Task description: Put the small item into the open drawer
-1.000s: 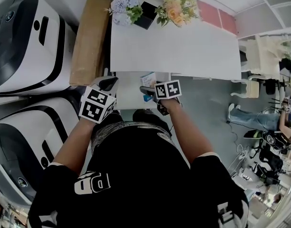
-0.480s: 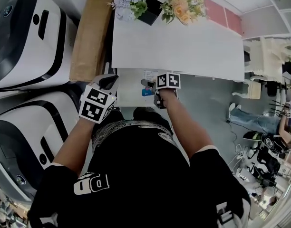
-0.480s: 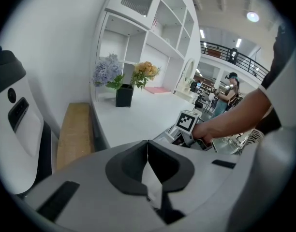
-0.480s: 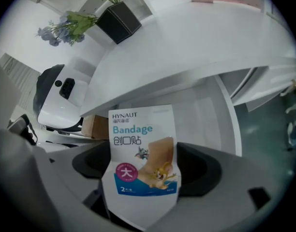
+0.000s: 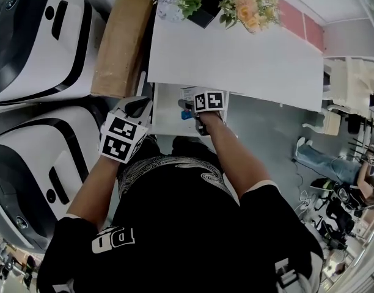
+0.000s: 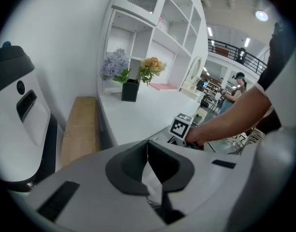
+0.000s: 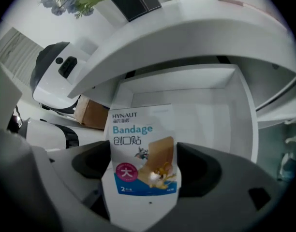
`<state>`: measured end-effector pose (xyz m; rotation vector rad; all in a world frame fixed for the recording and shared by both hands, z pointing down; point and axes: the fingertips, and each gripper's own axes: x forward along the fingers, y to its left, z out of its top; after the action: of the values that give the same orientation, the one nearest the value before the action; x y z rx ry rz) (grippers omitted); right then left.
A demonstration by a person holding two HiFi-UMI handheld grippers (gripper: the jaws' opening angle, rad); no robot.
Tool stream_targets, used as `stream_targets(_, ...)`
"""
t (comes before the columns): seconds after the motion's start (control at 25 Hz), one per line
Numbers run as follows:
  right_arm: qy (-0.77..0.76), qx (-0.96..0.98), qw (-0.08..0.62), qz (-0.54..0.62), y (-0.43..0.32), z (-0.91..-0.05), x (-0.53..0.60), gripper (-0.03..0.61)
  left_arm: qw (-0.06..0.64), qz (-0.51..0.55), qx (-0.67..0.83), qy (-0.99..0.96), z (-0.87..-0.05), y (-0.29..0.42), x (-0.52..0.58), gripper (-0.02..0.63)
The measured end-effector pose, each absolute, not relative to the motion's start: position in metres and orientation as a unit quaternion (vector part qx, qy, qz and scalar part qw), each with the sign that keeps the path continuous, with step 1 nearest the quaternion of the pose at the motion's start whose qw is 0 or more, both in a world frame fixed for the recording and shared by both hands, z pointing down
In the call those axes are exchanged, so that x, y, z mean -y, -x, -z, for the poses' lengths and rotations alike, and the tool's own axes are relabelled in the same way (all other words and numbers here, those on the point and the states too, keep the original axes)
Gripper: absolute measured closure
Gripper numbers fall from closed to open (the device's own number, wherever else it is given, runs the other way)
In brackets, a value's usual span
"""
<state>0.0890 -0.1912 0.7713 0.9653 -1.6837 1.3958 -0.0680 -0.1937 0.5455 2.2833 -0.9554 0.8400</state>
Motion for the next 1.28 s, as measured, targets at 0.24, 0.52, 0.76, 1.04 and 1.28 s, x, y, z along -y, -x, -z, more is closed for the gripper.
stream_targets(0.24,-0.367,0.657,0.393,-0.529,-0.088,-0.803,0.186,0.153,0.273,-0.317,0.363,-0.832,-0.551,0.07,0.187,0.598)
stream_targets(0.52,-0.398,0.637,0.372,-0.545,-0.095,-0.827,0.192,0.153,0.287,-0.326,0.374,-0.819,-0.556,0.075,0.181,0.598)
stream_targets(0.76,-0.425,0.625,0.365,-0.543,-0.101,-0.84,0.191,0.153,0.292,-0.336,0.373,-0.814,-0.56,0.077,0.176,0.598)
stream_targets(1.04,-0.427,0.597,0.357,-0.578,-0.105,-0.856,0.179,0.153,0.294,-0.342,0.364,-0.815,-0.567,0.072,0.172,0.598)
stream_targets(1.28,-0.435,0.594,0.364,-0.57,-0.108,-0.864,0.18,0.152,0.295,-0.346,0.361,-0.814,-0.57,0.073,0.167,0.598)
